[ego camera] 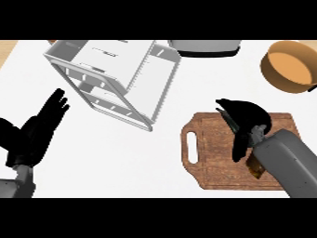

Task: Pick the eggplant from the cutting board and place it in the tiered basket

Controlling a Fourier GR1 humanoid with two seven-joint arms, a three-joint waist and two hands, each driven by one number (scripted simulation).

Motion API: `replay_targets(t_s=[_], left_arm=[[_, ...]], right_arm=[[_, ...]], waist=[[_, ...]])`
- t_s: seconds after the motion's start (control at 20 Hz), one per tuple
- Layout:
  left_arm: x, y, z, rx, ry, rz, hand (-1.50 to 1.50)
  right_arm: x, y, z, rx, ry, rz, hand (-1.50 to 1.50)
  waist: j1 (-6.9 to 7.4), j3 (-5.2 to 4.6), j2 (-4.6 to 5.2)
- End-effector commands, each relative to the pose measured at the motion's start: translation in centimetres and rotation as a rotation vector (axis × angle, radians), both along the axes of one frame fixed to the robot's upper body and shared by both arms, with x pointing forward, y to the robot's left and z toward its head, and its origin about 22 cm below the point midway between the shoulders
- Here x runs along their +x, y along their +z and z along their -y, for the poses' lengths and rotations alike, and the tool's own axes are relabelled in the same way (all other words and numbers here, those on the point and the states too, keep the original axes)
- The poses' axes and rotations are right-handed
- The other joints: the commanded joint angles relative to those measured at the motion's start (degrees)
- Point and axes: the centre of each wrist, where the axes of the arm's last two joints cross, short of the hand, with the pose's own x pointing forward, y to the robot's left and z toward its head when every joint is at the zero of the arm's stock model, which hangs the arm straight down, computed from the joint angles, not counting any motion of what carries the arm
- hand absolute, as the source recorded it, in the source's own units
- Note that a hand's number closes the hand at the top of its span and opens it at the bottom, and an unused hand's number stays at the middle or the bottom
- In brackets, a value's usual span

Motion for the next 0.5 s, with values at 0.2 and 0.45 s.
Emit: replay_targets(t_s=[0.2, 0.45], left_arm=[[-0.4, -0.6, -0.1, 0.005, -0.003, -0.002, 0.0], [0.8, 0.9, 0.9, 0.02, 0.008, 0.006, 0.0]], right_arm=[[0.1, -3.1, 1.7, -0.054, 0.001, 0.078, -1.5], [2.2, -2.5, 1.2, -0.056, 0.007, 0.081, -1.5]], waist=[[-0.02, -0.01, -0.04], [-0.04, -0.01, -0.02]])
